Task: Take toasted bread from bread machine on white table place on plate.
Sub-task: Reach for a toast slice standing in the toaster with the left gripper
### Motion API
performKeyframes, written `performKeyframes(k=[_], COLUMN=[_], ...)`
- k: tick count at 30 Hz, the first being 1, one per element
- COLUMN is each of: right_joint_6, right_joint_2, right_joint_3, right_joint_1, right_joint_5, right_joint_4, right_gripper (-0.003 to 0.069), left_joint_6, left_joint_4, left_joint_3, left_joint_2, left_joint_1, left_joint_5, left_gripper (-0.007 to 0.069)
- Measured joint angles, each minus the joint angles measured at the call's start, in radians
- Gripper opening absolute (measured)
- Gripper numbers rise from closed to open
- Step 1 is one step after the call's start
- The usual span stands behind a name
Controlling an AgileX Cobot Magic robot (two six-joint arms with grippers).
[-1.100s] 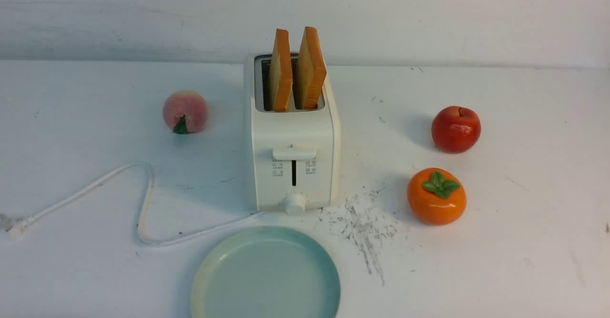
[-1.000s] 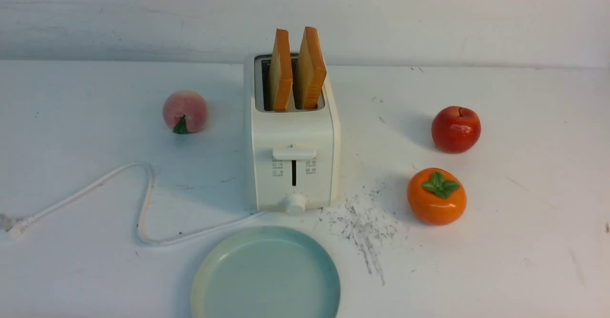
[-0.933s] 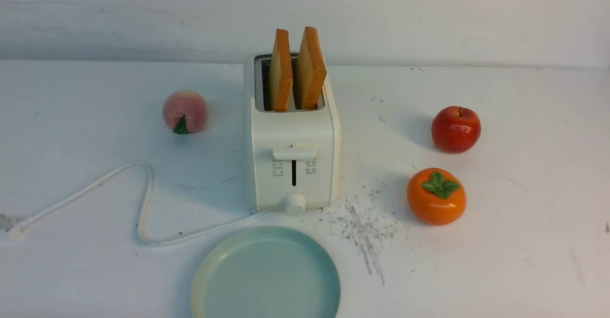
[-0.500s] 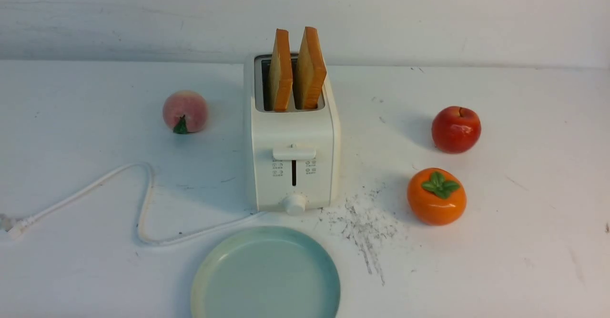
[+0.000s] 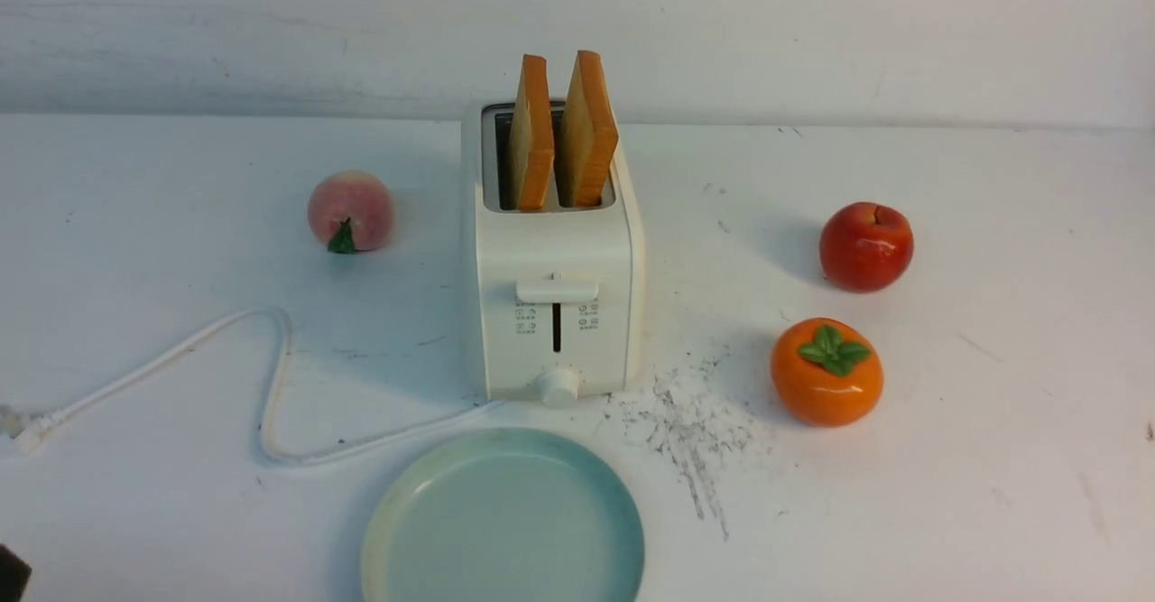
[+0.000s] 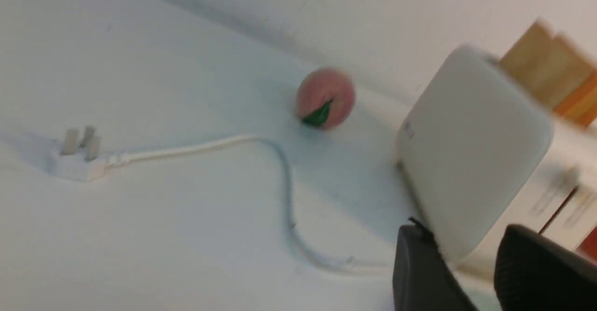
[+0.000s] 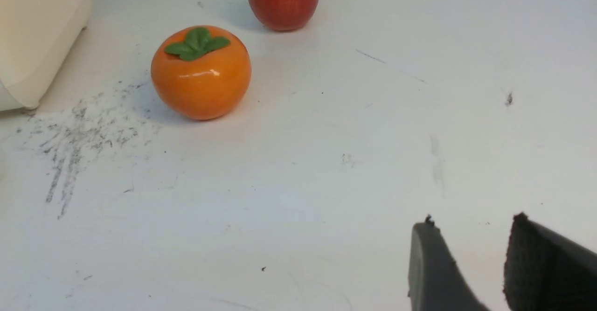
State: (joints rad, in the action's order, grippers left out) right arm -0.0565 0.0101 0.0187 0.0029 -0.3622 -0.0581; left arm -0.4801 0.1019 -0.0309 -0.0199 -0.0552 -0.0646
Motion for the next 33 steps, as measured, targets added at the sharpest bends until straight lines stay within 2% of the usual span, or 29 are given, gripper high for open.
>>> performKeyframes(k=[1,2,5,10,15,20,22,25,27,28,30,31,33], right_joint_6=[-0.002,-0.029,-0.094,-0.163,-0.173,-0.211,-0.216,-0.158,-0.100,-0.072,-0.052,-0.032,-0.011], right_joint_2=[0.000,0.000,0.000,0.000,0.000,0.000,0.000,-0.012,-0.064,-0.129,-0.185,-0.299,-0.413], right_joint_3=[0.000,0.003,0.006,0.006,0.006,0.000,-0.046,-0.201,-0.336,-0.438,-0.519,-0.613,-0.695], right_joint_1=[0.000,0.000,0.000,0.000,0.000,0.000,0.000,0.000,0.000,0.000,0.000,0.000,0.000], right_joint_5=[0.002,0.027,0.119,0.290,0.340,0.389,0.335,0.158,0.009,-0.106,-0.207,-0.343,-0.493], right_joint_4=[-0.007,-0.085,-0.261,-0.523,-0.590,-0.661,-0.659,-0.586,-0.522,-0.488,-0.459,-0.426,-0.398], right_gripper=[0.0240,0.0240,0.0240,0.0240,0.0240,0.0240,0.0240,0.0240,0.0240,0.0240,0.0240,0.0240,0.0240], left_joint_6=[-0.014,-0.069,-0.131,-0.154,-0.159,-0.180,-0.181,-0.181,-0.181,-0.181,-0.180,-0.158,-0.101], left_joint_4=[0.015,0.048,0.092,0.104,0.105,0.100,0.063,-0.020,-0.062,-0.071,-0.067,-0.040,0.006], left_joint_3=[0.000,0.000,0.000,0.000,0.000,0.037,0.122,0.280,0.401,0.480,0.556,0.663,0.755], left_joint_2=[0.000,0.000,0.000,0.000,0.000,0.000,0.000,0.026,0.087,0.165,0.231,0.361,0.495], left_joint_1=[0.000,0.000,0.000,0.000,0.000,0.000,0.000,0.000,0.000,0.000,0.000,0.000,0.000], left_joint_5=[0.015,0.065,0.137,0.225,0.274,0.296,0.235,0.042,-0.098,-0.229,-0.328,-0.505,-0.664], left_gripper=[0.0238,0.0238,0.0238,0.0238,0.0218,0.0009,-0.0014,-0.0014,-0.0014,-0.0014,-0.0014,-0.0014,-0.0014])
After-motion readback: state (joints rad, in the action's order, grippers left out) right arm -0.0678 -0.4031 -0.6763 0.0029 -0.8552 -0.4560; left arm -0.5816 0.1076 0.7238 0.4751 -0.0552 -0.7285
